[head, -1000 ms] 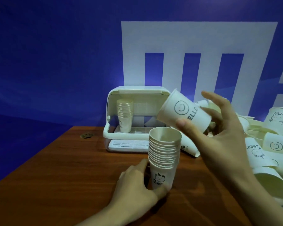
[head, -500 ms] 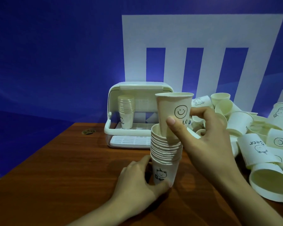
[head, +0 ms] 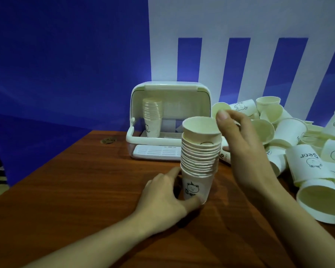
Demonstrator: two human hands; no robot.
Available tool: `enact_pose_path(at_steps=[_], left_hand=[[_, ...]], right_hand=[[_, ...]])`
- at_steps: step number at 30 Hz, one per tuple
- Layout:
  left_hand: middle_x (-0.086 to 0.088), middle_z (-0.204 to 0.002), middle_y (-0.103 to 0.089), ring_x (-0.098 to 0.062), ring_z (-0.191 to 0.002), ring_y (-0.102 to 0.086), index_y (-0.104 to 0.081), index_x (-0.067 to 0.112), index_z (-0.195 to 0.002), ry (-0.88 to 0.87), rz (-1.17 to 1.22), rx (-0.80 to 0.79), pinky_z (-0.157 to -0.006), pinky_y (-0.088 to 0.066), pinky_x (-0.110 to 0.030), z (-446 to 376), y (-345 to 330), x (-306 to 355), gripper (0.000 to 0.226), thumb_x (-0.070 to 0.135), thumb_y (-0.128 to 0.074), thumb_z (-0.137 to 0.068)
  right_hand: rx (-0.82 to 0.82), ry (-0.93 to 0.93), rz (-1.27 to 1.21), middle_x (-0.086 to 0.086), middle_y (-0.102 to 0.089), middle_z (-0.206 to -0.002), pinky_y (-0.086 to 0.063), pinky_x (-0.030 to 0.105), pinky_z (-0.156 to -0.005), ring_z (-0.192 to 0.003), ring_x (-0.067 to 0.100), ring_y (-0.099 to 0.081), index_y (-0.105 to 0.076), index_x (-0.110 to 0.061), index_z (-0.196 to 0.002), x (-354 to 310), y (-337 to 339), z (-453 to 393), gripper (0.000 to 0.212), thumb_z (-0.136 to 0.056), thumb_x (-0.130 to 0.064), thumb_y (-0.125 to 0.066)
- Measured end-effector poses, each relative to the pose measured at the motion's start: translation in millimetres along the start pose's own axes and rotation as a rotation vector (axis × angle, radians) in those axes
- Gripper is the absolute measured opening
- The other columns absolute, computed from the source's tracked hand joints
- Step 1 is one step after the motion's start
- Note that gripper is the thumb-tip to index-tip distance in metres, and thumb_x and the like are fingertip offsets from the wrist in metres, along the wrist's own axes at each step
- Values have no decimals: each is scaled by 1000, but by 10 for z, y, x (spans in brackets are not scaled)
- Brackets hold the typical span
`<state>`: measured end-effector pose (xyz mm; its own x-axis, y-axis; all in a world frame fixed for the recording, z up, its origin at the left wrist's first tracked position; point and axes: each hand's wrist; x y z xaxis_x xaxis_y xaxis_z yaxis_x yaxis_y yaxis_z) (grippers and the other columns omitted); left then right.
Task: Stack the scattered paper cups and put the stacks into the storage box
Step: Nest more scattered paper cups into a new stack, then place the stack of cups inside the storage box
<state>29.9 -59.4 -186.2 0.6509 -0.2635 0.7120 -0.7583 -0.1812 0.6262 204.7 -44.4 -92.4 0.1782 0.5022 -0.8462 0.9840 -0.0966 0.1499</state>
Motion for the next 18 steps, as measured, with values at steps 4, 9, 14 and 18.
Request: enact_pose_path(at_steps=[4, 9, 14, 18], left_hand=[[13, -111, -75, -10, -105, -70, -62, 48, -121, -25, 12, 7, -91, -59, -44, -30, -31, -28, 62, 75, -74, -66], [15, -105, -77, -8, -100, -73, -65, 39, -115, -28, 46, 15, -89, -60, -45, -10, -48, 10, 56, 66, -76, -67], [16, -107, -78, -7, -100, -73, -65, 38, -118, -39, 66, 5, -88, -60, -46, -20, -48, -10, 55, 64, -79, -72], [17, -116, -76, -3, -108, -72, -63, 40, -125, -62, 141, 32, -92, -60, -39, -17, -50, 44, 55, 55, -85, -78]], right_hand=[[-40, 61, 60, -11, -64, -136, -43, 41, -112, -126, 2, -57, -55, -29, -143, -13, -88, -90, 89, -78, -88, -41], [-39, 141, 294, -10, -65, -135, -42, 28, -107, -125, 6, -57, -61, -26, -139, 72, -189, -18, 62, -90, -61, -47], [-53, 184, 323, -6, -59, -144, -41, 36, -112, -134, 8, -50, -57, -21, -144, 146, -200, 11, 63, -93, -55, -41], [-45, 214, 380, -6, -59, -145, -31, 14, -105, -134, 5, -48, -58, -20, -143, 204, -223, 8, 63, -93, -55, -40]])
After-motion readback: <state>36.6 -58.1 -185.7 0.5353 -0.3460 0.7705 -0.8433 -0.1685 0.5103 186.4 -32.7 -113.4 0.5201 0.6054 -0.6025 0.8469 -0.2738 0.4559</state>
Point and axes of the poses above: each hand's wrist, its own z-axis away from the middle knuckle, its own y-axis out of the back of the hand, x = y × z
